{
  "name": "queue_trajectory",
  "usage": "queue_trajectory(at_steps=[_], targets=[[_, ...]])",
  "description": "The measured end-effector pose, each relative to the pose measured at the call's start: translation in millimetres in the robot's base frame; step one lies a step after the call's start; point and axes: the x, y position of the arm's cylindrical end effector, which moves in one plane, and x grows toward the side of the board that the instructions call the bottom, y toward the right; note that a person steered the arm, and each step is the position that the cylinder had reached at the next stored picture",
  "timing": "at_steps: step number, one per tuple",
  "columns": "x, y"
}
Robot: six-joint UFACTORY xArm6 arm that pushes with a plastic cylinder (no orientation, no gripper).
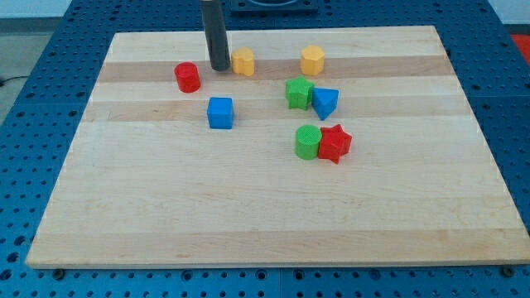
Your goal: Push the yellow heart into the yellow hexagon
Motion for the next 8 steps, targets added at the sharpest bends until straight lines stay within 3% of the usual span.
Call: queue_trajectory(at_steps=[2, 5, 8], targets=[[-2.2, 30.8], [1.9, 28.6], [3.4, 81.4]])
